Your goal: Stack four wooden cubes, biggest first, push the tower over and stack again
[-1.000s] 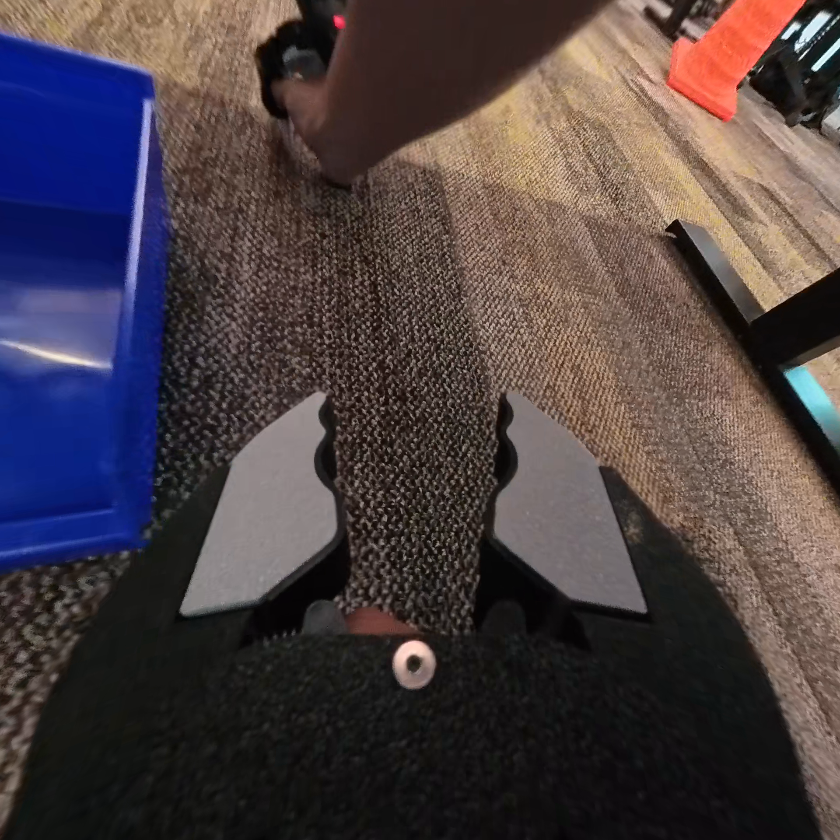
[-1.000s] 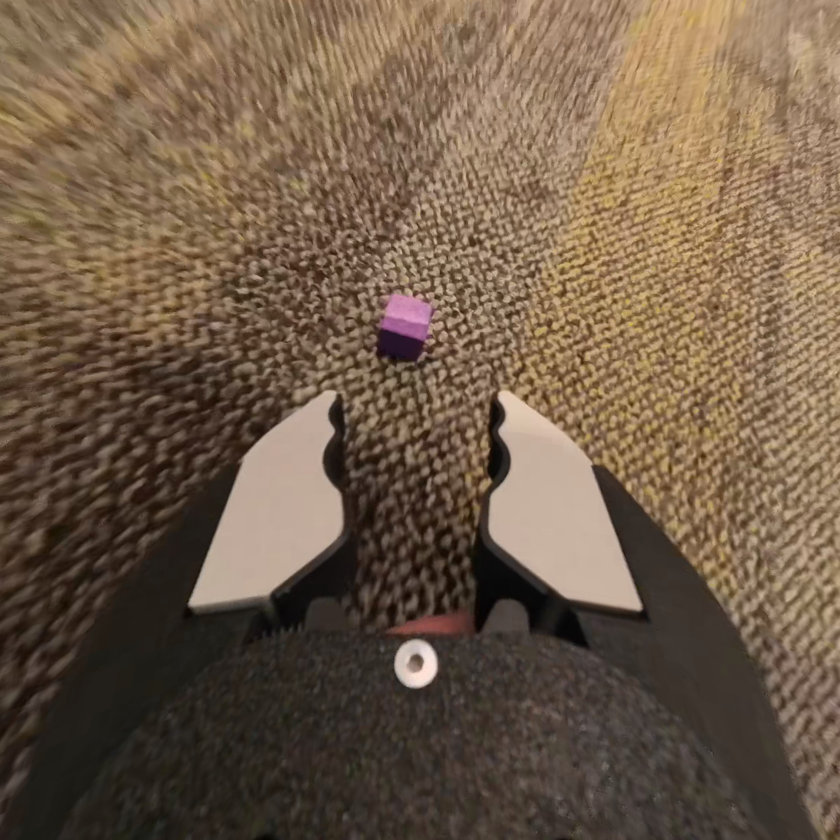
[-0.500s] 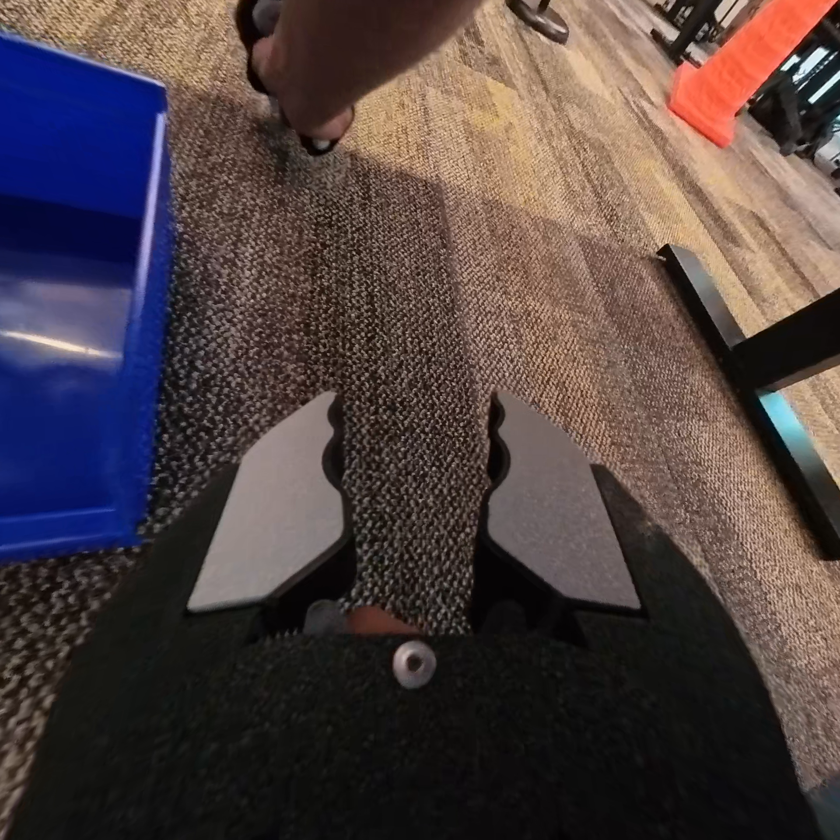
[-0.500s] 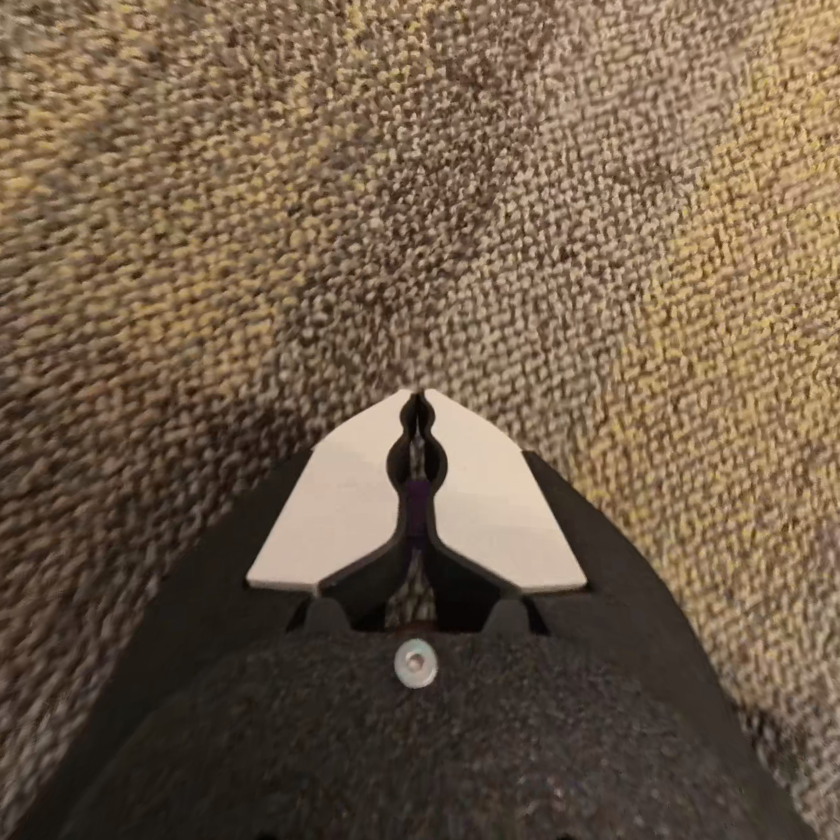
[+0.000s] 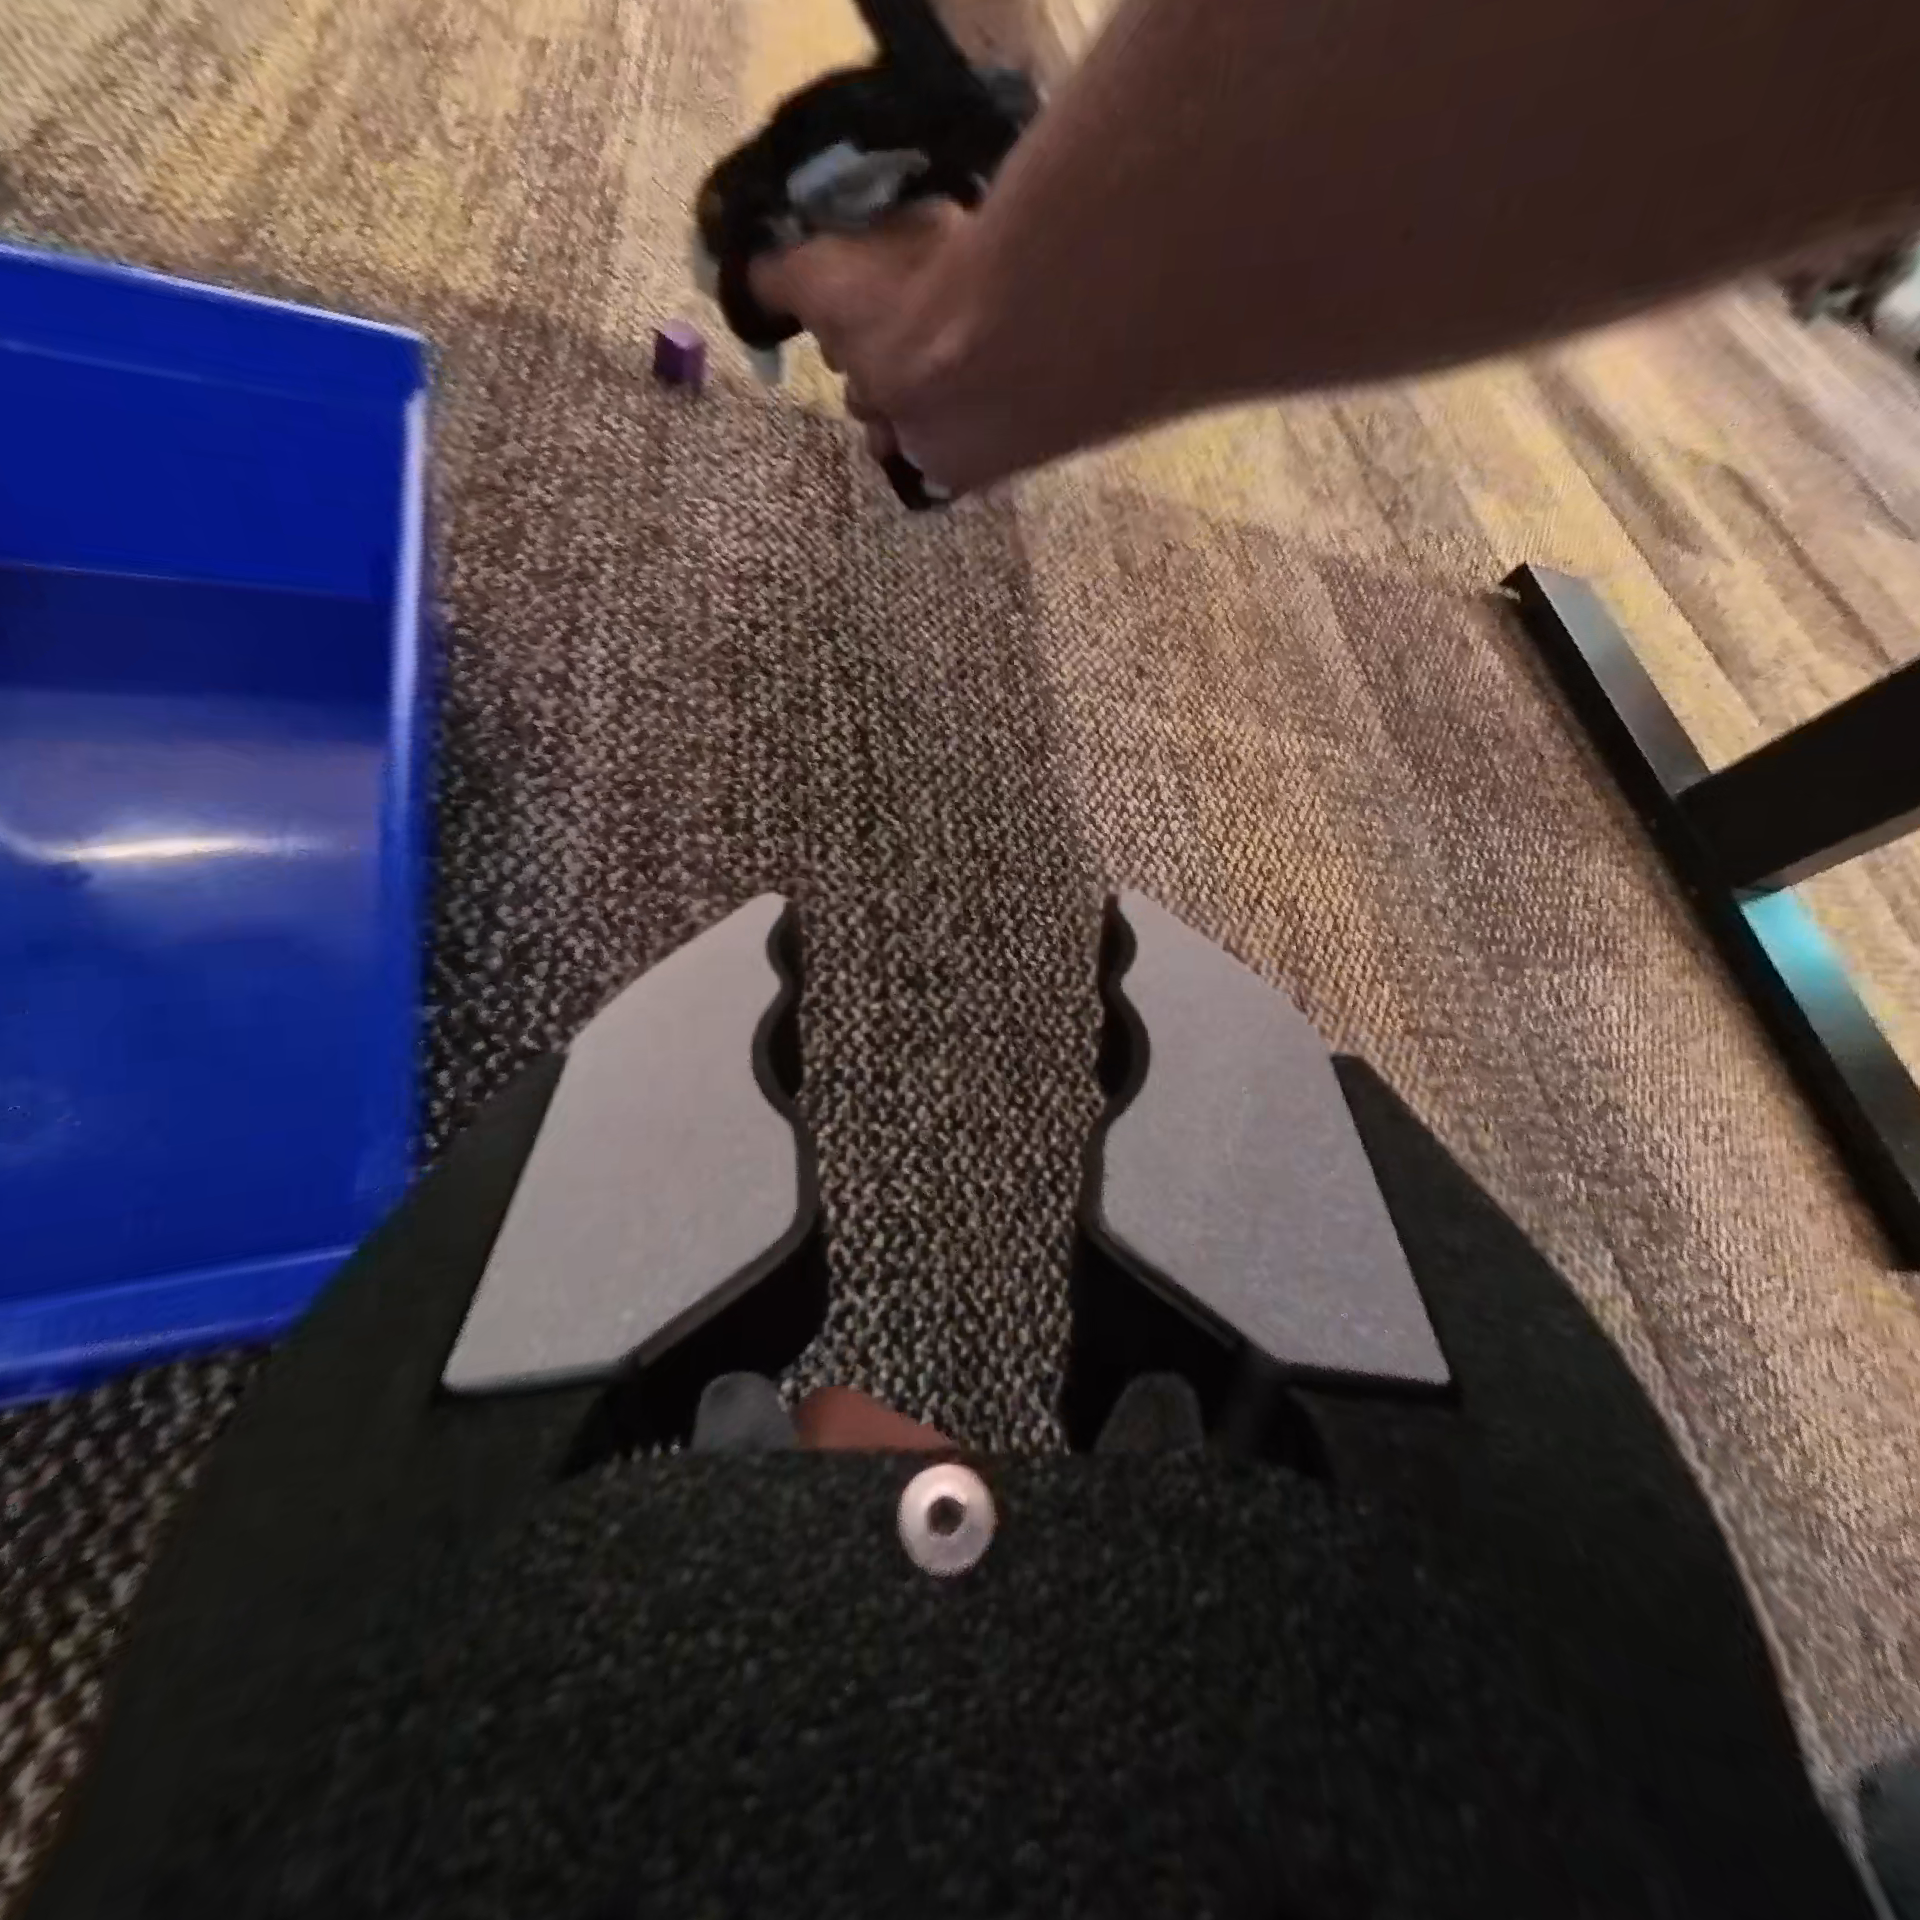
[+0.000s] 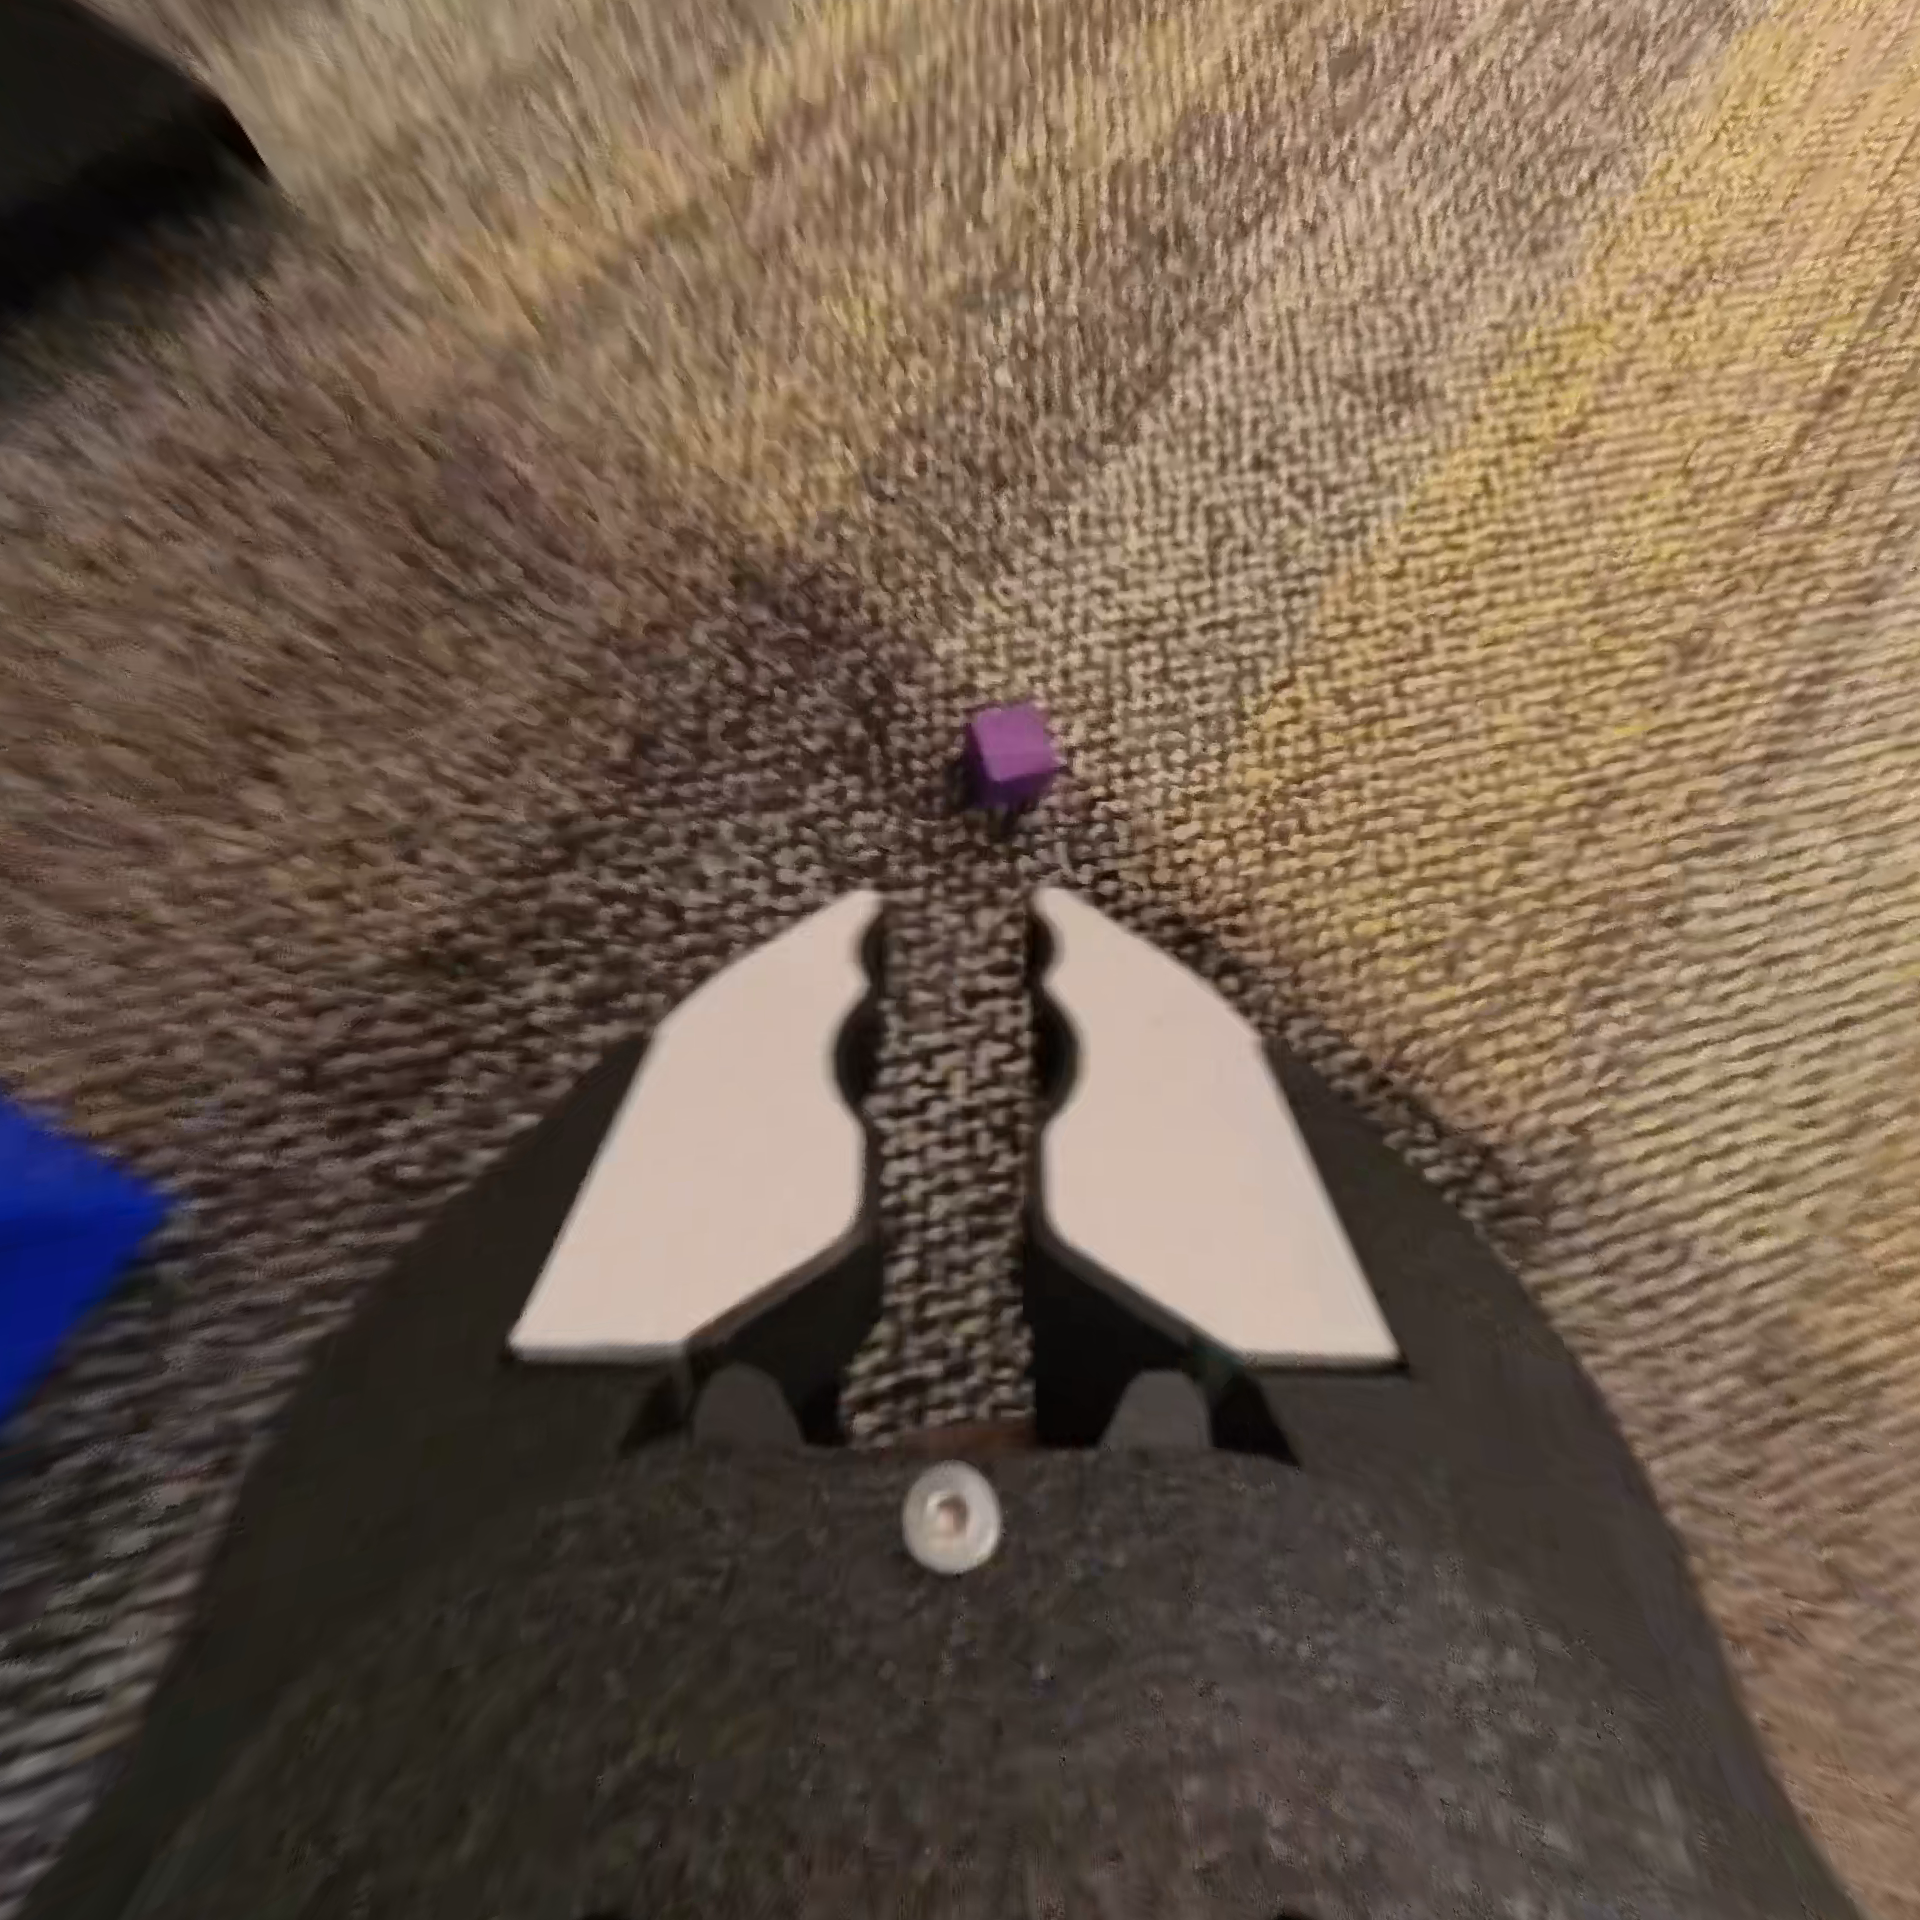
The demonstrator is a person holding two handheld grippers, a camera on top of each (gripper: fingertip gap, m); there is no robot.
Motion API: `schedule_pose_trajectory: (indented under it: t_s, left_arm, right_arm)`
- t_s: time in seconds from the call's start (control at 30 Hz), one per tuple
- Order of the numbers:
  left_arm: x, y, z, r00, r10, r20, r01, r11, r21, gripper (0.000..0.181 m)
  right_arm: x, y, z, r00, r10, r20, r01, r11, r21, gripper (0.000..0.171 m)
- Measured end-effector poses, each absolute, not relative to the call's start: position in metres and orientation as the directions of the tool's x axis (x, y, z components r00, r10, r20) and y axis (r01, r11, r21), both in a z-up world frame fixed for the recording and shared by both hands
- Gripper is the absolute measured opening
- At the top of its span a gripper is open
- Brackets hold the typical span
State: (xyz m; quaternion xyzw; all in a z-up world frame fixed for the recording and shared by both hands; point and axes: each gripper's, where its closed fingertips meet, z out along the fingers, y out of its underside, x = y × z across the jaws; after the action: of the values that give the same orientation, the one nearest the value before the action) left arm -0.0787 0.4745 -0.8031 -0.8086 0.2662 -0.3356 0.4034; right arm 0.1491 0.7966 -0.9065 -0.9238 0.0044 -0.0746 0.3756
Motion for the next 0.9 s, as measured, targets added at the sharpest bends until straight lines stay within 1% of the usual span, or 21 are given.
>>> schedule_pose_trajectory:
  t_s: [0.03,0.07,0.2,0.27,0.3,0.33,0.37,0.47,0.53,0.57,0.63,0.67,0.73,0.83,0.9]
  left_arm:
    - [-0.075,0.472,-0.805,0.623,-0.711,0.326,-0.174,-0.533,-0.828,0.054]
    - [-0.072,0.471,-0.804,0.618,-0.714,0.329,-0.170,-0.530,-0.831,0.054]
    - [-0.062,0.469,-0.815,0.605,-0.726,0.328,-0.177,-0.524,-0.833,0.054]
    - [-0.062,0.467,-0.826,0.606,-0.720,0.338,-0.179,-0.537,-0.824,0.054]
    - [-0.062,0.466,-0.831,0.606,-0.716,0.347,-0.180,-0.548,-0.817,0.053]
    - [-0.066,0.465,-0.833,0.604,-0.714,0.355,-0.185,-0.558,-0.809,0.054]
    - [-0.067,0.463,-0.836,0.599,-0.715,0.360,-0.189,-0.563,-0.804,0.054]
    - [-0.070,0.461,-0.841,0.598,-0.726,0.339,-0.210,-0.551,-0.808,0.053]
    - [-0.070,0.460,-0.842,0.600,-0.719,0.351,-0.195,-0.557,-0.808,0.052]
    - [-0.069,0.459,-0.841,0.599,-0.714,0.362,-0.184,-0.564,-0.805,0.052]
    - [-0.067,0.457,-0.840,0.592,-0.714,0.374,-0.182,-0.571,-0.801,0.053]
    - [-0.065,0.457,-0.838,0.588,-0.717,0.373,-0.181,-0.567,-0.804,0.052]
    - [-0.061,0.456,-0.836,0.581,-0.724,0.371,-0.181,-0.559,-0.809,0.052]
    - [-0.053,0.454,-0.832,0.566,-0.733,0.378,-0.181,-0.557,-0.810,0.052]
    - [-0.048,0.453,-0.825,0.559,-0.738,0.378,-0.179,-0.553,-0.814,0.051]
  right_arm:
    - [0.151,0.804,-0.913,0.985,-0.032,0.168,0.089,-0.743,-0.663,0.043]
    - [0.151,0.813,-0.920,0.982,0.006,0.189,0.129,-0.754,-0.644,0.051]
    - [0.150,0.843,-0.958,0.955,0.120,0.273,0.254,-0.807,-0.533,0.057]
    - [0.152,0.854,-0.970,0.943,0.130,0.305,0.278,-0.814,-0.511,0.055]
    - [0.155,0.858,-0.973,0.936,0.130,0.328,0.291,-0.809,-0.511,0.060]
    - [0.160,0.860,-0.972,0.924,0.127,0.362,0.312,-0.798,-0.516,0.059]
    - [0.168,0.862,-0.972,0.918,0.102,0.384,0.306,-0.798,-0.519,0.046]
    - [0.177,0.861,-0.974,0.943,0.065,0.327,0.246,-0.799,-0.548,0.050]
    - [0.178,0.865,-0.974,0.938,0.096,0.334,0.275,-0.791,-0.546,0.049]
    - [0.182,0.866,-0.975,0.935,0.087,0.345,0.274,-0.794,-0.542,0.046]
    - [0.189,0.869,-0.975,0.938,0.074,0.339,0.255,-0.808,-0.531,0.029]
    - [0.190,0.869,-0.976,0.944,0.073,0.323,0.241,-0.820,-0.519,0.025]
    - [0.193,0.870,-0.977,0.954,0.073,0.290,0.218,-0.835,-0.506,0.024]
    - [0.197,0.864,-0.973,0.942,0.093,0.323,0.244,-0.850,-0.467,0.023]
    - [0.191,0.858,-0.961,0.937,0.107,0.331,0.266,-0.833,-0.485,0.022]
